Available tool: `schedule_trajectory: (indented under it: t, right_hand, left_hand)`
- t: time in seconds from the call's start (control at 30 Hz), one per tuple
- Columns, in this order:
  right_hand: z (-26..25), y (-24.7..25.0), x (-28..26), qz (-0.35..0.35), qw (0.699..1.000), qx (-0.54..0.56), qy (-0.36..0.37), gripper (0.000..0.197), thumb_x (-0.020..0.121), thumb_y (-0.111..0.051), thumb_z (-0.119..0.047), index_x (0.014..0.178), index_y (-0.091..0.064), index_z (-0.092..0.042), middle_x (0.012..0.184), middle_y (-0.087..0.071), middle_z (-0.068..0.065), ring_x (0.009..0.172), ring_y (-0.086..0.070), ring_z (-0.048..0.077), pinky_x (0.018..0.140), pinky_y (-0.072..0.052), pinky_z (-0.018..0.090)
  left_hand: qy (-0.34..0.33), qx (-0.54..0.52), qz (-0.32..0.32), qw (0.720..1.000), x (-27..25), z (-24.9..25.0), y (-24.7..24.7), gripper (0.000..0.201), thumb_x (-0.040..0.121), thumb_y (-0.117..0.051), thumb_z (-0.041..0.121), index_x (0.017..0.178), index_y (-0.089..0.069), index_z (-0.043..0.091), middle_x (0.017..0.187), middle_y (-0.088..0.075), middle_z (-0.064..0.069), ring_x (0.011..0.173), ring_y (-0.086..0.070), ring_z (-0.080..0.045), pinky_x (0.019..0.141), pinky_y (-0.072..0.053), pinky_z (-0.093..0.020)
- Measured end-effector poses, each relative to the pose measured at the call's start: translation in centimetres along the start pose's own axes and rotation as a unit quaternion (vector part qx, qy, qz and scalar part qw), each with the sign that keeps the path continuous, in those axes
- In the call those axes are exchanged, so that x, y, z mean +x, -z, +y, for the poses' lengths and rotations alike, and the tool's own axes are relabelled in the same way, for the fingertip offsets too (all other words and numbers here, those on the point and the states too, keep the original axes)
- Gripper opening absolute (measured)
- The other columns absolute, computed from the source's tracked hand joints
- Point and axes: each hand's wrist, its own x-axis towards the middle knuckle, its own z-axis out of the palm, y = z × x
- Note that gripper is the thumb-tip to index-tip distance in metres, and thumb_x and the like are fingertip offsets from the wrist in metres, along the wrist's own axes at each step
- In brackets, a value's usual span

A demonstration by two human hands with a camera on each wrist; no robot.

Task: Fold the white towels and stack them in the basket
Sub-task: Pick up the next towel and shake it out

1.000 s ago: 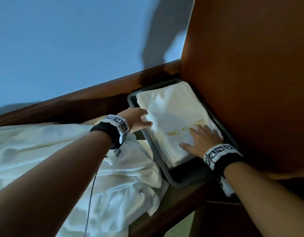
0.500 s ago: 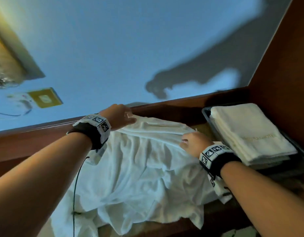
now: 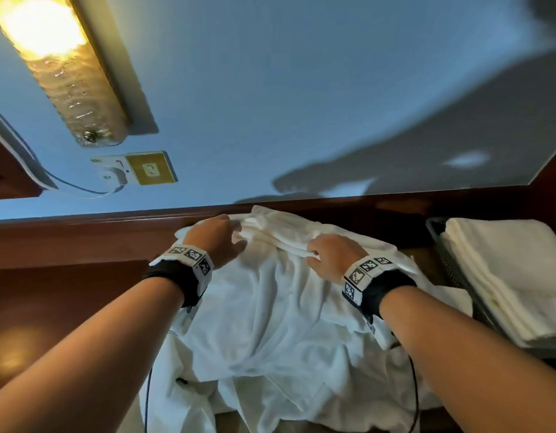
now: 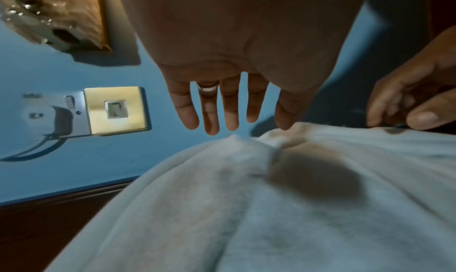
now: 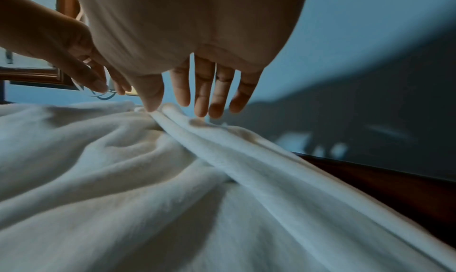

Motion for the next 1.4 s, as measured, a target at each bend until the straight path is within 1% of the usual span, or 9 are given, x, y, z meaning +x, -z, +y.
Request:
schedule_trajectory:
  t: [0.27,0.5,0.67,0.77,0.83,0.9,1.07,1.2,1.4]
  right_hand:
    - [-2.7,-1.8,7.1,-0.011,0.997,-0.043,0.061,0.062,0.093,-0.050,-0.050,0.148,-0.028,-0.033,0.152,-0.033,0.001,0.134,-0.036,0.029,0.104,-0.036,0.047]
    - [-2.9,-2.4,10.1,-0.083,0.995,-0.038,0.043,0.059,0.093,-0.058,-0.043,0.143,-0.033,-0.025,0.145,-0.040,0.003,0.131,-0.042,0.030,0.102,-0.042,0.047]
    - [-4.1,0.1,9.9,-0.047,0.994,-0.058,0.077,0.029,0.093,-0.059,-0.020,0.119,-0.049,-0.017,0.113,-0.060,0.005,0.104,-0.061,0.029,0.086,-0.053,0.041]
    - [-4.8,0.8,8.8,-0.043,0.992,-0.070,0.091,0.037,0.091,-0.055,-0.012,0.127,-0.048,-0.016,0.118,-0.059,0.006,0.109,-0.060,0.030,0.089,-0.052,0.040]
    - [-4.7,1.2,7.9,-0.053,0.993,-0.065,0.089,0.041,0.093,-0.053,-0.012,0.133,-0.044,-0.017,0.125,-0.057,0.008,0.114,-0.058,0.031,0.085,-0.047,0.034]
    - [-4.4,1.6,6.7,-0.061,0.995,-0.046,0.066,0.034,0.095,-0.053,-0.019,0.128,-0.046,-0.019,0.121,-0.060,0.011,0.107,-0.058,0.033,0.075,-0.038,0.030]
    - [-3.2,2.6,3.2,-0.040,0.999,0.011,-0.019,0.022,0.095,-0.056,-0.027,0.114,-0.047,-0.019,0.114,-0.061,0.014,0.099,-0.059,0.037,0.074,-0.039,0.032]
    - [-3.0,3.5,0.7,0.028,0.994,-0.052,-0.096,0.017,0.094,-0.052,-0.020,0.109,-0.044,-0.019,0.116,-0.055,0.010,0.097,-0.056,0.033,0.074,-0.045,0.039]
    - [-15.0,4.9,-0.7,0.169,0.982,-0.045,0.072,0.097,0.077,-0.070,-0.058,0.154,-0.019,-0.028,0.155,-0.025,0.004,0.136,-0.038,0.030,0.104,-0.040,0.046]
  left_hand:
    - [0.105,0.030,-0.075,0.991,3.0,-5.1,-3.3,0.048,0.102,-0.044,0.043,0.146,-0.039,0.026,0.149,-0.045,-0.006,0.131,-0.048,-0.035,0.101,-0.043,-0.049]
    - [0.170,-0.058,0.028,0.983,2.7,-6.2,-3.4,0.023,0.103,-0.044,0.017,0.112,-0.064,0.013,0.117,-0.060,-0.009,0.105,-0.057,-0.030,0.087,-0.049,-0.045]
    - [0.177,-0.139,0.144,0.964,2.6,-7.8,2.8,0.020,0.101,-0.047,0.015,0.101,-0.067,0.013,0.101,-0.063,-0.004,0.090,-0.056,-0.024,0.078,-0.042,-0.035]
    - [0.184,-0.119,0.064,0.973,1.0,-8.9,2.4,0.021,0.099,-0.057,0.024,0.114,-0.067,0.014,0.114,-0.070,-0.008,0.096,-0.064,-0.027,0.085,-0.049,-0.037]
    - [0.197,-0.100,-0.039,0.975,-0.5,-9.2,-0.8,0.050,0.097,-0.062,0.040,0.138,-0.054,0.015,0.138,-0.060,-0.010,0.121,-0.059,-0.030,0.101,-0.046,-0.040]
    - [0.212,-0.122,-0.101,0.964,-2.1,-9.0,-4.1,0.059,0.097,-0.060,0.048,0.139,-0.047,0.010,0.137,-0.058,-0.014,0.122,-0.056,-0.033,0.100,-0.045,-0.039]
    - [0.209,-0.171,0.036,0.962,-3.2,-9.0,-5.6,0.023,0.103,-0.049,0.033,0.094,-0.058,0.014,0.100,-0.067,-0.016,0.084,-0.061,-0.034,0.077,-0.054,-0.042]
    - [0.144,-0.196,0.145,0.959,-3.8,-9.9,-0.7,0.022,0.103,-0.049,0.027,0.093,-0.060,0.011,0.098,-0.066,-0.015,0.088,-0.058,-0.034,0.073,-0.041,-0.037]
    - [-0.023,-0.276,0.255,0.927,-6.2,-9.4,8.8,0.022,0.102,-0.055,0.023,0.087,-0.062,0.007,0.082,-0.058,-0.009,0.080,-0.052,-0.026,0.070,-0.034,-0.032]
